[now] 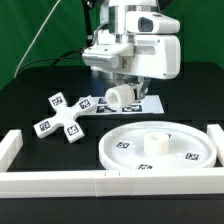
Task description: Assemble round table
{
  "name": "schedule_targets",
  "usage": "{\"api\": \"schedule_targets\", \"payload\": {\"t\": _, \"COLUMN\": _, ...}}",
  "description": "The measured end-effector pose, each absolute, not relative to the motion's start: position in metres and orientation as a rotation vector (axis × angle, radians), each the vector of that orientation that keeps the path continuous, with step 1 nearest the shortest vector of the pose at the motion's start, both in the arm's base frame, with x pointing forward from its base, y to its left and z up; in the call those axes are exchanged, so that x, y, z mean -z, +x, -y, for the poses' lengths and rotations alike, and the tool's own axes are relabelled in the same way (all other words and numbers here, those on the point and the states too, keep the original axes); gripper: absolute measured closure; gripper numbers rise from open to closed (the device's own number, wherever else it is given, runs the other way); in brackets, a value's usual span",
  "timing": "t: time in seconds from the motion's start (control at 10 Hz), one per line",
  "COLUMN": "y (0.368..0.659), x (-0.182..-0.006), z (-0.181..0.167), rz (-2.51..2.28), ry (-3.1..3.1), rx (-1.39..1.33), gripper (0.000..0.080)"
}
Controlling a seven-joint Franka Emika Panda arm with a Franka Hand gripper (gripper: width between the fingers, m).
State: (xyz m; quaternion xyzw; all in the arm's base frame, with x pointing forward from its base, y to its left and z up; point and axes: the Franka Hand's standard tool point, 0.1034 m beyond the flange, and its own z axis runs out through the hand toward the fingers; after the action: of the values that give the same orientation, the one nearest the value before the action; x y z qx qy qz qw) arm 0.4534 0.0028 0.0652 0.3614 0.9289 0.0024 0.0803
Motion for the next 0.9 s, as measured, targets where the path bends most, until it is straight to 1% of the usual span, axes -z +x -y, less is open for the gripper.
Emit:
{"api": "schedule_targets", "payload": {"t": 0.1, "y": 0.451, "x": -0.064, "z": -0.003, "rz": -2.810, "ry": 0.989, "rx": 0.008, "gripper": 0.0482}}
{"api": "schedule_targets", "payload": {"t": 0.3, "y": 0.429, "x": -0.055, "z": -0.008, "rz": -2.887, "ry": 0.747, "rx": -0.036, "gripper": 0.0482}}
{"api": "schedule_targets", "payload": {"t": 0.4, "y": 0.420, "x": -0.052, "z": -0.001, "rz": -2.907, "ry": 0.688, "rx": -0.051, "gripper": 0.0482}}
{"api": "schedule_targets", "payload": {"t": 0.5, "y": 0.414, "x": -0.049, "z": 0.017, "rz": -2.952, "ry": 0.755, "rx": 0.012, "gripper": 0.0482}}
{"api": "schedule_targets", "payload": {"t": 0.6, "y": 0.418, "x": -0.051, "z": 0.015, "rz": -2.936, "ry": 0.785, "rx": -0.003, "gripper": 0.0482}}
{"api": "schedule_targets", "payload": {"t": 0.9, "y": 0.414, "x": -0.046, "z": 0.013, "rz": -2.946, "ry": 0.782, "rx": -0.011, "gripper": 0.0482}}
